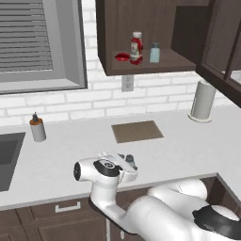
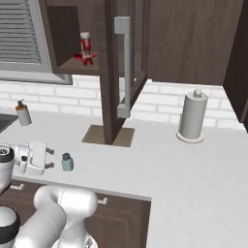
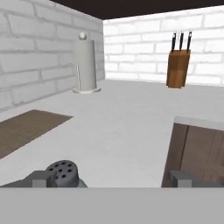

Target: Put the shaker and condiment bottle from the counter next to their counterparts in the cabinet.

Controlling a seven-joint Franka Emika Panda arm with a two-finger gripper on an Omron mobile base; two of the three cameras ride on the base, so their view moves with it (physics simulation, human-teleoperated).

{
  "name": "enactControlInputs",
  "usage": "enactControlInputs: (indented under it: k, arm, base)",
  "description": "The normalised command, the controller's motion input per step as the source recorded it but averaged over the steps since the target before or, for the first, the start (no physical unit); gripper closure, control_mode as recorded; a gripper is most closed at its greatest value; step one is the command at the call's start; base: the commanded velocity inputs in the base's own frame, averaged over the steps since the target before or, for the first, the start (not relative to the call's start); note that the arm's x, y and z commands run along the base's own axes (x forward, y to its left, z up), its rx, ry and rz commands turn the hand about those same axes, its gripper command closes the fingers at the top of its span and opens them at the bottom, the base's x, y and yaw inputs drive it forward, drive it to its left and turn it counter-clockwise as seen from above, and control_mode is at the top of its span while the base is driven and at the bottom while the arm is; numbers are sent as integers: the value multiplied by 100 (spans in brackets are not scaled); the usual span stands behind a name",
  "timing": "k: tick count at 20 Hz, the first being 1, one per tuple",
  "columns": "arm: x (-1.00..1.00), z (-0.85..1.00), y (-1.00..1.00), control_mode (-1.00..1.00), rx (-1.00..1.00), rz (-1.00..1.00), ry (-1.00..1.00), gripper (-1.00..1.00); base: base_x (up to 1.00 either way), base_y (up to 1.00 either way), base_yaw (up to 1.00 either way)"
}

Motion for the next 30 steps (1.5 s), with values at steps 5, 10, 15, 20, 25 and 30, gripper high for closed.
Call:
enactControlInputs:
  k: [5,10,15,20,25,30]
  arm:
    - [15,-18,0,-100,0,0,2,-100]
    - [2,-17,0,-100,0,0,0,-100]
    - [9,-8,0,-100,0,0,0,-100]
    - [16,-7,0,-100,0,0,0,-100]
    - [15,-9,0,-100,0,0,1,-100]
    - [5,-5,0,-100,0,0,1,-100]
  base:
    - [0,0,0]
    - [0,0,0]
    - [0,0,0]
    - [0,0,0]
    - [0,0,0]
    - [0,0,0]
